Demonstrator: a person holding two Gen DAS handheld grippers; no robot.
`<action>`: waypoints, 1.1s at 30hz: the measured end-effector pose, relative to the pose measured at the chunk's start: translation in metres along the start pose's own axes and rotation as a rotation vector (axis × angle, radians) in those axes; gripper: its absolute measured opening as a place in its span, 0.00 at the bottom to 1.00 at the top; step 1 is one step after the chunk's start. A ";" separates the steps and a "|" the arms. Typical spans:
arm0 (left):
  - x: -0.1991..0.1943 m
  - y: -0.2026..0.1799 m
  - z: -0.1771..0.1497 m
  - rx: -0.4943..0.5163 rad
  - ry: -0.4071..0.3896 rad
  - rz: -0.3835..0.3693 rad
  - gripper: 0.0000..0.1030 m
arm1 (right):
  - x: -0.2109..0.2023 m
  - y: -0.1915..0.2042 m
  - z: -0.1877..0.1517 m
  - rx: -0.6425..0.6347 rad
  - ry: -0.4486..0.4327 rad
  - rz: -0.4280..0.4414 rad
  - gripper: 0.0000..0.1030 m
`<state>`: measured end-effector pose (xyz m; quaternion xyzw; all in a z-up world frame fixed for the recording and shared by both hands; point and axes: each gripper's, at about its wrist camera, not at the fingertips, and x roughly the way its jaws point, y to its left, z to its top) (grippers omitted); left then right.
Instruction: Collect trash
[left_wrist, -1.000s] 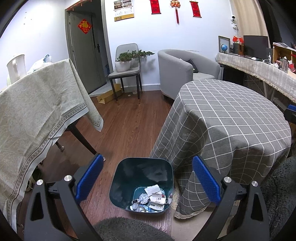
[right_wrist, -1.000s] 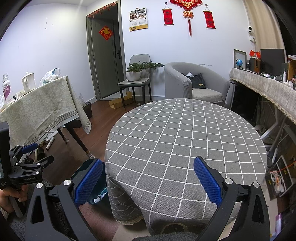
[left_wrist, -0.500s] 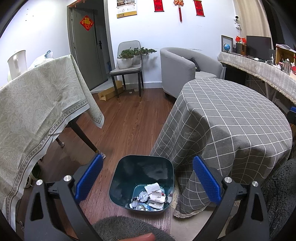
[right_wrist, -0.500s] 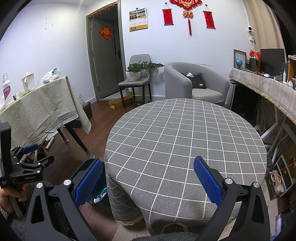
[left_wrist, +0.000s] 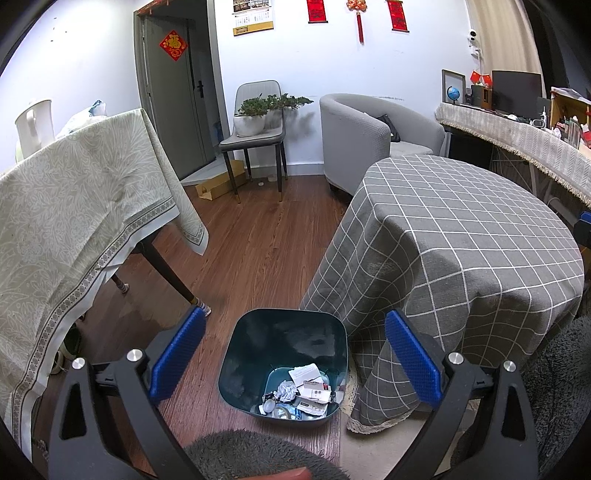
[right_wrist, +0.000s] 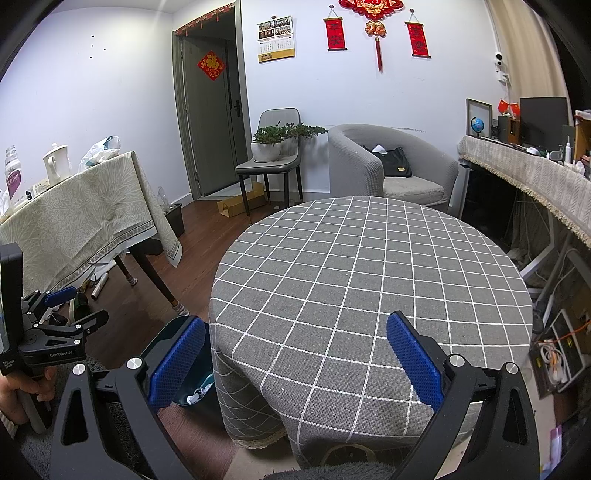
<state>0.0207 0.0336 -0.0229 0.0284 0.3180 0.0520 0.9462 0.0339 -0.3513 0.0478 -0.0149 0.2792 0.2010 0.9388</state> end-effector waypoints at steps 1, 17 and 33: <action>0.000 0.000 0.000 0.001 -0.001 0.000 0.97 | 0.000 0.000 0.000 0.000 0.000 0.000 0.97; -0.001 -0.001 0.000 -0.002 -0.008 0.001 0.97 | 0.000 0.000 0.001 0.000 0.001 0.000 0.97; -0.003 0.001 -0.003 0.004 -0.016 -0.002 0.97 | 0.000 0.000 0.001 -0.001 0.001 0.000 0.97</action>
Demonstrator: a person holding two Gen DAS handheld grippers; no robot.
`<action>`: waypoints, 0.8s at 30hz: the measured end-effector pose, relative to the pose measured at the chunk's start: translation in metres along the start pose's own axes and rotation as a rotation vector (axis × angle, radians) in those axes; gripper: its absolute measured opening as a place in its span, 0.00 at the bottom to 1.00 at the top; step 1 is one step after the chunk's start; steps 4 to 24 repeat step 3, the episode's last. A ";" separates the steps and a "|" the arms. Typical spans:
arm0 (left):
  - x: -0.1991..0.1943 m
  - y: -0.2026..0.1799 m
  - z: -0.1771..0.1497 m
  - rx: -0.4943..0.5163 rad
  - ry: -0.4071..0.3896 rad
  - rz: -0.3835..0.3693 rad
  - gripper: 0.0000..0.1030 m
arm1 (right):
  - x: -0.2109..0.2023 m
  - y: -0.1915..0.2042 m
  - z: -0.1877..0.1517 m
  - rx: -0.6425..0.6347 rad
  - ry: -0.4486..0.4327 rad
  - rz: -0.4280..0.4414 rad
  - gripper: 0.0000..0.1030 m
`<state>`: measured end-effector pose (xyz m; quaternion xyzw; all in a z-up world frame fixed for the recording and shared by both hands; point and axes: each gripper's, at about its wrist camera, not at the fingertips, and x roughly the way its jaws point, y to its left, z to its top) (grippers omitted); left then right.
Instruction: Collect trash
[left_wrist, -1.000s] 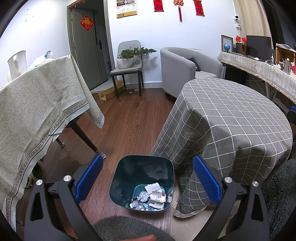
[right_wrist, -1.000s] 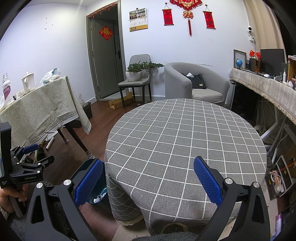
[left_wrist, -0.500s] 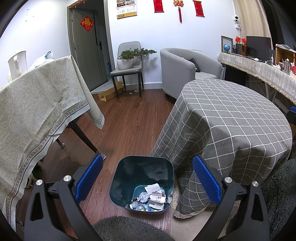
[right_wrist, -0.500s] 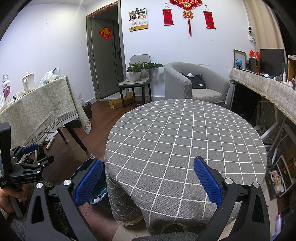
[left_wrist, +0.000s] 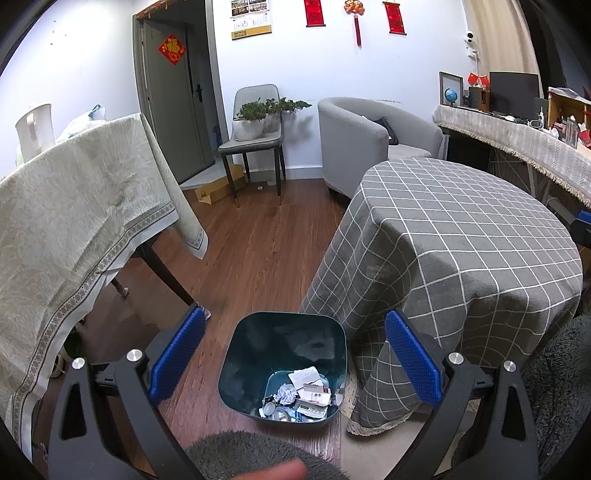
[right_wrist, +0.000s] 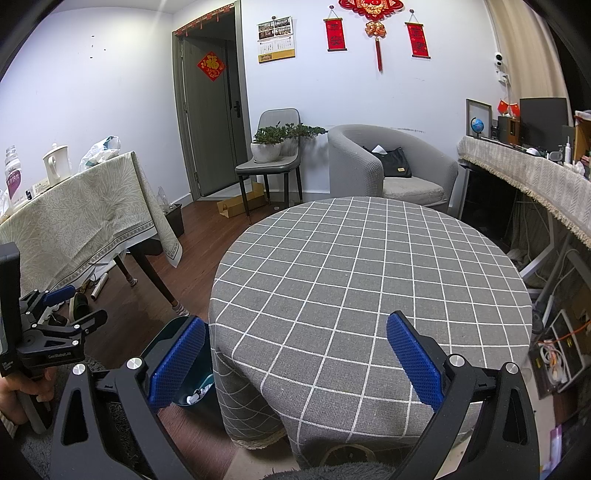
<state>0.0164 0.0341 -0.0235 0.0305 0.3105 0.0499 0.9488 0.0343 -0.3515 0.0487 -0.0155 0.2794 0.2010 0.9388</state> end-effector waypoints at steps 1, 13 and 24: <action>0.000 0.001 0.000 -0.004 -0.002 -0.001 0.97 | 0.000 0.000 0.000 0.000 0.000 0.000 0.97; 0.000 0.001 0.000 -0.003 0.002 0.000 0.97 | 0.000 0.000 0.000 0.001 0.001 0.001 0.97; 0.000 0.001 0.000 -0.003 0.002 0.000 0.97 | 0.000 0.000 0.000 0.001 0.001 0.001 0.97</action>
